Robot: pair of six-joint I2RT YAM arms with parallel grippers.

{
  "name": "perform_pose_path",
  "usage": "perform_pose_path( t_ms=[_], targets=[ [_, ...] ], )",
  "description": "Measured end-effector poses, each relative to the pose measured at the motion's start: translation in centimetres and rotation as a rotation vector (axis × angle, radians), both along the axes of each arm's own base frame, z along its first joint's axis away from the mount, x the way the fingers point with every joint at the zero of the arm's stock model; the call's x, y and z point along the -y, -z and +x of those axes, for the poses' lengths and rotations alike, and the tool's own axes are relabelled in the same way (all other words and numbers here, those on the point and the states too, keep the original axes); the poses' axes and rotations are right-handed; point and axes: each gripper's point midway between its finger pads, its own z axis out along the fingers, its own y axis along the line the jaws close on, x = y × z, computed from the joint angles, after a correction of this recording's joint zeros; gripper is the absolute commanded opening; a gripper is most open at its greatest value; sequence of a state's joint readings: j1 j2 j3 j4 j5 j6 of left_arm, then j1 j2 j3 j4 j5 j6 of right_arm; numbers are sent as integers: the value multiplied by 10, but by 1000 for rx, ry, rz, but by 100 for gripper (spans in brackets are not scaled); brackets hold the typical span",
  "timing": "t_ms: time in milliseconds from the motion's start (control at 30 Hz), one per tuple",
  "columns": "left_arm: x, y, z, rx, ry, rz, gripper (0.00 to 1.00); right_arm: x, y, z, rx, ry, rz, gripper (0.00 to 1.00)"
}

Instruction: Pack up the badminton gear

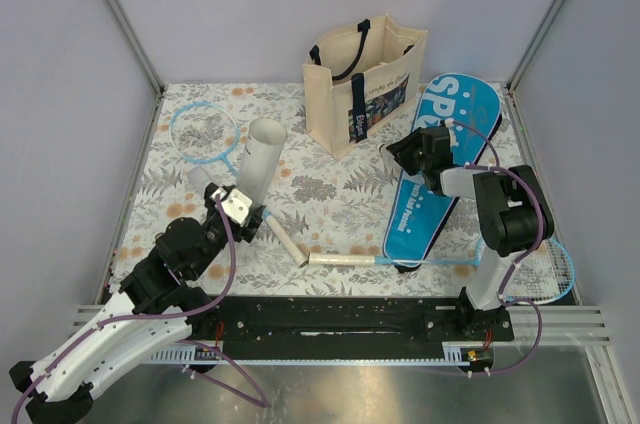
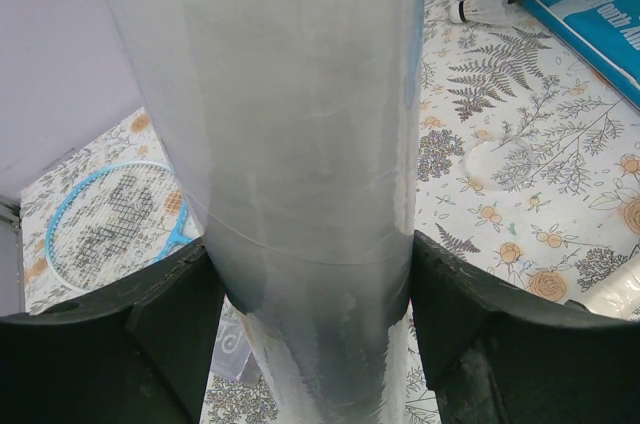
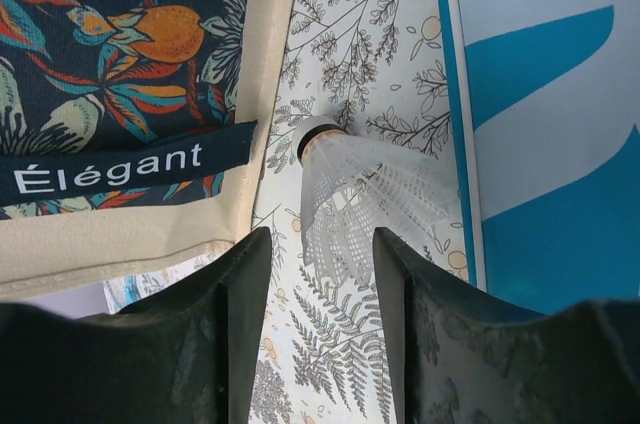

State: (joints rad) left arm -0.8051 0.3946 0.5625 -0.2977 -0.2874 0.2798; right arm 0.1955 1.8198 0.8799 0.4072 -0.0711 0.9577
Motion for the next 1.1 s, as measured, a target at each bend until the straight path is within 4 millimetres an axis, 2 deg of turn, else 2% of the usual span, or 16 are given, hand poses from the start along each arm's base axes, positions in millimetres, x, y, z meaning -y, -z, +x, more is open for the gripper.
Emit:
perform_pose_path(
  t_ms=[100, 400, 500, 633, 800, 900, 1000, 1100],
  targets=[
    [1, 1, 0, -3, 1, 3, 43, 0, 1, 4, 5, -1, -1, 41],
    [10, 7, -2, -24, 49, 15, 42, 3, -1, 5, 23, -24, -24, 0],
    [14, 8, -3, -30, 70, 18, 42, 7, -19, 4, 57, -39, -46, 0],
    [20, 20, -2, -66, 90, 56, 42, 11, -71, -3, 166, -89, -93, 0],
    [26, 44, -4, -145, 134, 144, 43, 5, -151, -19, 313, -214, -178, 0],
    [28, 54, -6, -181, 154, 185, 44, -3, -205, -39, 427, -313, -216, 0],
    [28, 57, -8, -207, 165, 219, 44, -12, -246, -66, 526, -415, -240, 0],
    [28, 52, -7, -219, 173, 257, 44, -23, -269, -94, 604, -516, -268, 0]
  ],
)
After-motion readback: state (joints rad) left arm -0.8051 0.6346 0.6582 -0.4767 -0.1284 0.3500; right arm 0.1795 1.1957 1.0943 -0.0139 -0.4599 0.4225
